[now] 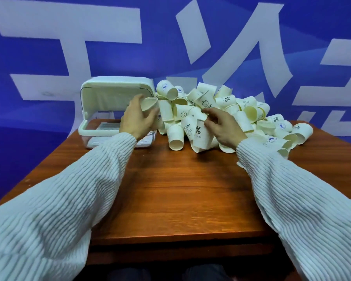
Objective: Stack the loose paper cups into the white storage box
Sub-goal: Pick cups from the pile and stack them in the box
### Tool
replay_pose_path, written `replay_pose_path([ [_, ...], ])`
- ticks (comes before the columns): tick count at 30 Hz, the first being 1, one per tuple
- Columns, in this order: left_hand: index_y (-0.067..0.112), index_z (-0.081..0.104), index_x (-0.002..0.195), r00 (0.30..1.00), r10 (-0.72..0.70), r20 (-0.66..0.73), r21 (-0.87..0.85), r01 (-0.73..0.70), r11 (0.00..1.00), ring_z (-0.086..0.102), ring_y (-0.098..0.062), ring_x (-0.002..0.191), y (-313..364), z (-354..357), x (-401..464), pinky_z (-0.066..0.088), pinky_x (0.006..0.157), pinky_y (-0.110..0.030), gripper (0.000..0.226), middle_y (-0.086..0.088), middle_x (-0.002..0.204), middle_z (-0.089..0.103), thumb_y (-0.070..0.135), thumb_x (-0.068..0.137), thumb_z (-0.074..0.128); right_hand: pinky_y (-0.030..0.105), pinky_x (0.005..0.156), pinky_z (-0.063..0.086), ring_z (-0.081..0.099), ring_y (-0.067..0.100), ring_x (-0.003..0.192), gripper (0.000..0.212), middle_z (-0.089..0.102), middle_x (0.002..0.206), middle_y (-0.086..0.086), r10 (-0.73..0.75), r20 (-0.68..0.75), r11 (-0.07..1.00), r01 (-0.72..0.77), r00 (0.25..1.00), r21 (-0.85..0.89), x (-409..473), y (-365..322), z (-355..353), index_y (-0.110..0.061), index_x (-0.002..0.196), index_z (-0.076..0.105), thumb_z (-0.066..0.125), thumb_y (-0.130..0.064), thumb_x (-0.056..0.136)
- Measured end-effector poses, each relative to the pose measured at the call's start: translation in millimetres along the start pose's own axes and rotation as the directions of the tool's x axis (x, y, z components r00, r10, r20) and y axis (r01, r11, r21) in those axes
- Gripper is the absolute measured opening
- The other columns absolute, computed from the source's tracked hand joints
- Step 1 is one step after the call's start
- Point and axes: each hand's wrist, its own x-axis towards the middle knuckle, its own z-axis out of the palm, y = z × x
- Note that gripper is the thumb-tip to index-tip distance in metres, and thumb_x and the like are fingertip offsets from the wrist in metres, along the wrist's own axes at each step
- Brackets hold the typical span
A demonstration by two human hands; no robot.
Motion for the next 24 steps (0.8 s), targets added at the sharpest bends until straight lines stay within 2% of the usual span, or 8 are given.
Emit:
replay_pose_path([
  [4, 0.017, 0.041, 0.149, 0.995, -0.072, 0.072, 0.023, 0.07, 0.997, 0.053, -0.029, 0.13, -44, -15, 26, 0.041, 0.105, -0.042, 0.063, -0.01, 0.149, 0.05, 0.049, 0.098, 0.059, 0.032, 0.113, 0.039, 0.054, 0.02, 0.127, 0.04, 0.059, 0.137, 0.008, -0.082, -0.005, 0.997, 0.082, 0.997, 0.011, 23, -22, 33, -0.013, 0.145, 0.056, 0.051, -0.011, 0.105],
  [6, 0.018, 0.045, 0.146, 0.989, -0.106, 0.098, 0.005, 0.106, 0.994, 0.056, -0.027, 0.126, -57, -17, 36, 0.042, 0.102, -0.04, 0.061, -0.008, 0.145, 0.054, 0.052, 0.098, 0.057, 0.038, 0.113, 0.041, 0.056, 0.023, 0.125, 0.038, 0.06, 0.132, 0.011, -0.117, -0.048, 0.993, 0.119, 0.992, 0.023, 39, -32, 46, -0.012, 0.141, 0.06, 0.05, -0.009, 0.105],
  [9, 0.02, 0.047, 0.143, 0.97, -0.161, 0.184, -0.05, 0.173, 0.984, 0.062, -0.02, 0.114, -68, -16, 43, 0.047, 0.097, -0.036, 0.061, 0.0, 0.133, 0.061, 0.058, 0.096, 0.055, 0.036, 0.109, 0.043, 0.058, 0.022, 0.118, 0.035, 0.061, 0.124, 0.01, -0.082, -0.122, 0.994, 0.09, 0.989, 0.063, 58, -46, 62, -0.013, 0.134, 0.066, 0.05, -0.008, 0.103],
  [11, 0.025, 0.048, 0.139, 0.965, -0.164, 0.204, -0.078, 0.183, 0.98, 0.068, -0.022, 0.106, -76, -11, 42, 0.054, 0.097, -0.044, 0.068, -0.001, 0.131, 0.065, 0.068, 0.087, 0.054, 0.034, 0.109, 0.043, 0.058, 0.02, 0.117, 0.035, 0.061, 0.124, 0.01, -0.062, -0.139, 0.994, 0.074, 0.988, 0.084, 66, -53, 70, -0.012, 0.135, 0.066, 0.049, -0.008, 0.104],
  [16, 0.026, 0.054, 0.135, 0.975, -0.159, 0.155, -0.04, 0.167, 0.985, 0.063, -0.022, 0.112, -75, -2, 36, 0.048, 0.095, -0.039, 0.047, 0.0, 0.13, 0.066, 0.052, 0.096, 0.058, 0.032, 0.109, 0.042, 0.058, 0.024, 0.12, 0.035, 0.061, 0.125, 0.013, -0.053, -0.116, 0.993, 0.065, 0.992, 0.096, 80, -57, 88, -0.009, 0.137, 0.064, 0.049, -0.009, 0.105],
  [20, 0.03, 0.054, 0.132, 0.975, -0.157, 0.154, -0.019, 0.162, 0.987, 0.062, -0.024, 0.115, -76, -2, 35, 0.046, 0.095, -0.038, 0.045, 0.003, 0.129, 0.067, 0.055, 0.095, 0.056, 0.023, 0.098, 0.036, 0.057, 0.025, 0.116, 0.03, 0.06, 0.12, 0.015, -0.085, -0.136, 0.994, 0.094, 0.987, 0.058, 85, -55, 98, -0.011, 0.128, 0.067, 0.048, -0.012, 0.105],
  [24, 0.034, 0.056, 0.13, 0.968, -0.148, 0.203, -0.038, 0.158, 0.987, 0.062, -0.022, 0.116, -69, -2, 26, 0.046, 0.102, -0.042, 0.056, 0.006, 0.128, 0.067, 0.066, 0.084, 0.053, 0.027, 0.095, 0.038, 0.057, 0.026, 0.112, 0.024, 0.061, 0.116, 0.015, -0.067, -0.171, 0.993, 0.083, 0.983, 0.084, 86, -46, 100, -0.01, 0.119, 0.067, 0.048, -0.011, 0.104],
])
